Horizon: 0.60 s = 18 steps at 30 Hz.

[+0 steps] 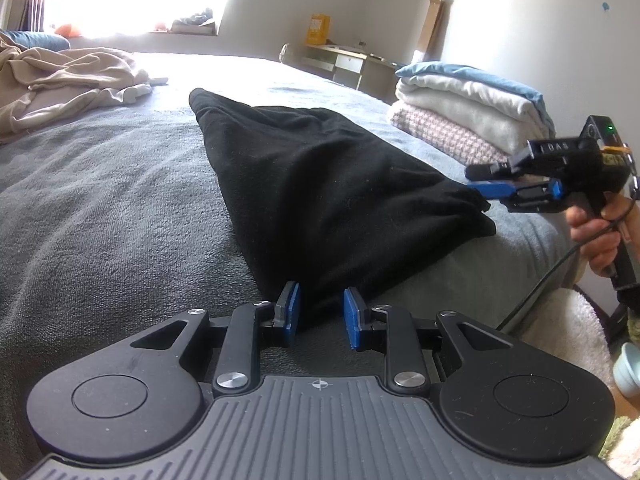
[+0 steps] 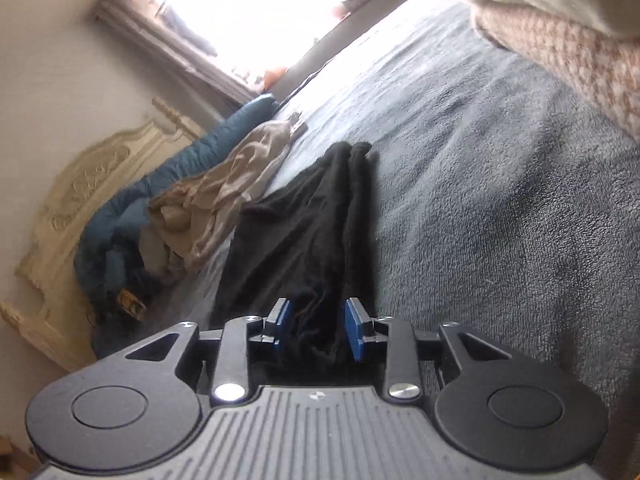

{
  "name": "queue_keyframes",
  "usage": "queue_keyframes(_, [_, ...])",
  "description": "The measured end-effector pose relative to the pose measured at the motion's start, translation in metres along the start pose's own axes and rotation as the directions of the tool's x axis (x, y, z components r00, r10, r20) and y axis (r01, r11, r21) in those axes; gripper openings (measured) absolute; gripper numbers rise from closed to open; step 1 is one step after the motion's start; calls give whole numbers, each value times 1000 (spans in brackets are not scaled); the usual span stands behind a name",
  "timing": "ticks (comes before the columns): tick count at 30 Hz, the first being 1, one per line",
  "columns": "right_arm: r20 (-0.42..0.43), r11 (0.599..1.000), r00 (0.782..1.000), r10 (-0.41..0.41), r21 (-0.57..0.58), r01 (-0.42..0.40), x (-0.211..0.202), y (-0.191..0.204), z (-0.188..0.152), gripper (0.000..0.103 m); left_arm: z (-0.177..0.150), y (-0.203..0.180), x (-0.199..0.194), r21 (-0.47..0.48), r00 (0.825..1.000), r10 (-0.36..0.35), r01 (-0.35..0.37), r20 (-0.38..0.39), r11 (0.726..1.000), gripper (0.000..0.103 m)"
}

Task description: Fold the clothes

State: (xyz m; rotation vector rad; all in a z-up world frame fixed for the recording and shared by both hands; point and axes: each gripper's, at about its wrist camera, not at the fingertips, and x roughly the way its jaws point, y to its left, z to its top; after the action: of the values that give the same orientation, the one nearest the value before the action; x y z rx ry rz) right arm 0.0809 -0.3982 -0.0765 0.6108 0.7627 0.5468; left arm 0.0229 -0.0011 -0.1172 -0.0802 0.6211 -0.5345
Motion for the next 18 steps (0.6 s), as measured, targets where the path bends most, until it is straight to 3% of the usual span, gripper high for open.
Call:
queue_keyframes(2, [5,999,1000,-19,-39,19,-1,4,-4,22,0,0,0,-2,1000,0,0,-1,1000,24])
queue_keyframes(3, [14,998,999,-36,-52,36,-2,6,-6,3,0,1,0,-6,1000,-1,1,-1,1000,24])
queue_keyframes(6, [79,999,997,8,52,-12,-13,-9,-11,3,1,2,0,-12,1000,-5,5,-3,1000,24])
queue_keyframes(10, [121,970,992,48,231,-76,-16,-44,-22,3,1,2,0,-10,1000,-7,7,-8,1000,24])
queue_keyframes(15, [162,982,982,101,141,-124,-22,-26,-24,7,2,2,1,-3,1000,-9,9,-16,1000,24])
queue_keyframes(18, [159,997,986,58,42,-65,-23,-14,-24,26,2,3,1,0,1000,-10,10,-16,1000,24])
